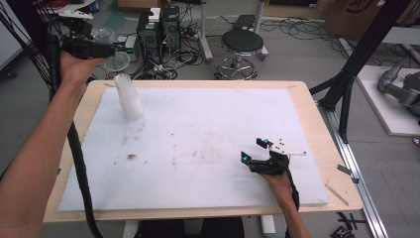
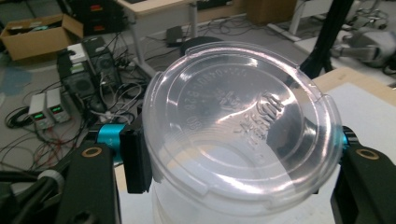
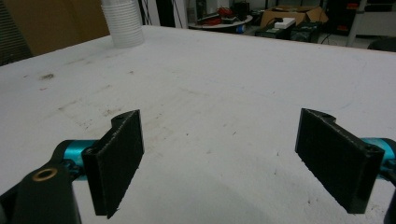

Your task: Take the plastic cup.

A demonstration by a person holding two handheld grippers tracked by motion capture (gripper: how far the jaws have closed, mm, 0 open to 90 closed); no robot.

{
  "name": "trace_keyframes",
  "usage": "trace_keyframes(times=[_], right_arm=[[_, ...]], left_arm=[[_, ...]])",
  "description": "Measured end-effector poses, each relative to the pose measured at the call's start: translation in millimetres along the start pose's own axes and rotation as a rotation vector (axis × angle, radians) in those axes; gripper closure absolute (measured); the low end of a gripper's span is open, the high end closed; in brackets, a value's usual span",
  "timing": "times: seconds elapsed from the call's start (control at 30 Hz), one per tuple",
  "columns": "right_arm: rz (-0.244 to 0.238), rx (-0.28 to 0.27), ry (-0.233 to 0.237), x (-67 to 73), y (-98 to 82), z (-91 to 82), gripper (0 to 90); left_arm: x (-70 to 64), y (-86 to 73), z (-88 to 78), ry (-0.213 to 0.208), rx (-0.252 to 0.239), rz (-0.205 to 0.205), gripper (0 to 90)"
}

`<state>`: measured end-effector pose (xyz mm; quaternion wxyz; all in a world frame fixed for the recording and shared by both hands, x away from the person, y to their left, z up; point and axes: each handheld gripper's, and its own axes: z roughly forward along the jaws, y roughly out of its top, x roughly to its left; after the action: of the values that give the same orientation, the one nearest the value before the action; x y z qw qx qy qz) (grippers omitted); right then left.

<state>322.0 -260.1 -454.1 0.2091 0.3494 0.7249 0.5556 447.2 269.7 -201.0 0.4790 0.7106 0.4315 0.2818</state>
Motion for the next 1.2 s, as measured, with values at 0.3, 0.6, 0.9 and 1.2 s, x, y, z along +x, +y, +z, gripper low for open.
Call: trace_keyframes(times=[0.3, 0.6, 0.9, 1.2], right_arm=[[-0.005, -0.004, -0.003, -1.0, -0.1, -0.1, 15.2], [-0.001, 0.001, -0.003, -1.2, 0.2, 0.3, 15.2], [-0.007, 0.007, -0.014, -0.1, 0.2, 0.8, 15.2], [-0.015, 0.010, -0.023, 1.3, 0.2, 0.8, 15.2]], left_arm=[[-40.1, -28.2, -9.1, -0.222, -0.042, 0.062, 36.5], [-85.6, -57.9, -8.3, -0.450, -0.136, 0.096, 36.5], [-127.7, -98.3, 8.3, -0.638, -0.181, 0.124, 36.0], [-154.1, -137.9, 20.0, -0.763, -0.171, 0.121, 36.1]])
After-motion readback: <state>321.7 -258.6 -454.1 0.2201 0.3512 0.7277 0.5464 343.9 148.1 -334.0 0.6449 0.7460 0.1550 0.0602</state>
